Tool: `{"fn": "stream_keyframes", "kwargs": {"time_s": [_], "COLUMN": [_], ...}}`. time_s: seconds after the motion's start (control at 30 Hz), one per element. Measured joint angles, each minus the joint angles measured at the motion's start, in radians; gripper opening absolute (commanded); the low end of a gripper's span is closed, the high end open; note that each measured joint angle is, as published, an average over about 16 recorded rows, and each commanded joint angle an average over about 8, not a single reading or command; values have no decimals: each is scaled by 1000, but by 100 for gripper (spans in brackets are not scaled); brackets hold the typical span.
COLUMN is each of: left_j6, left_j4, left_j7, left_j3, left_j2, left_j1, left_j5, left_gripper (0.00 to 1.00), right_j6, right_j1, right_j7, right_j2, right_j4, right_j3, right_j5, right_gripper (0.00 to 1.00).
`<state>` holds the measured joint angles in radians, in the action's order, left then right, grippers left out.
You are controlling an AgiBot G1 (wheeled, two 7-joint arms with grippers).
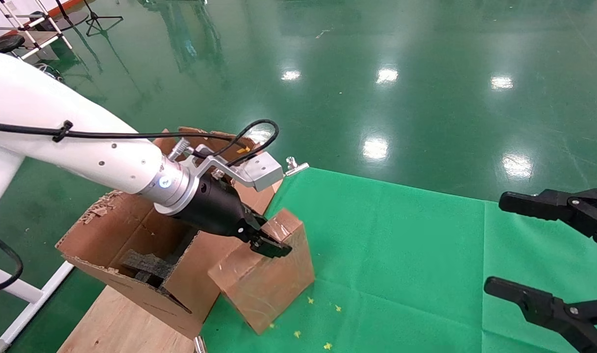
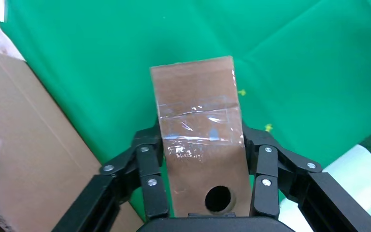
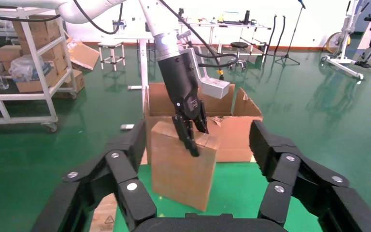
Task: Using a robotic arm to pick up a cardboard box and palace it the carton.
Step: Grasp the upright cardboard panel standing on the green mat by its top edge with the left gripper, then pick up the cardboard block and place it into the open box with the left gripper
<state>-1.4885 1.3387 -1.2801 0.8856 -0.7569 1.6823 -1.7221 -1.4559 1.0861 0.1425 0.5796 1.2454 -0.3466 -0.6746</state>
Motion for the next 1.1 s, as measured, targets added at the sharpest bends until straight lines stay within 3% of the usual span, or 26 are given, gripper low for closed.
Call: {"fn": "stream_keyframes", "kwargs": {"time_s": [0.33, 0.7, 1.1], "left_j6": [59, -7, -49], "left_j4": [-90, -417, -774], "left_j7": [132, 350, 625], "left_j3": [-83, -179, -123], "left_j2": [75, 118, 123], "left_j1": [71, 297, 526], "left_j5": [57, 147, -16], "left_gripper": [0, 0, 0], "right_j6": [0, 0, 0], "right_j1": [0, 0, 0], "right_j7": [0, 0, 0], "right_j2": [0, 0, 0], "right_j4": [0, 0, 0], "right_j3": [0, 0, 0], "right_j5": [0, 0, 0], "right_gripper": [100, 100, 100]}}
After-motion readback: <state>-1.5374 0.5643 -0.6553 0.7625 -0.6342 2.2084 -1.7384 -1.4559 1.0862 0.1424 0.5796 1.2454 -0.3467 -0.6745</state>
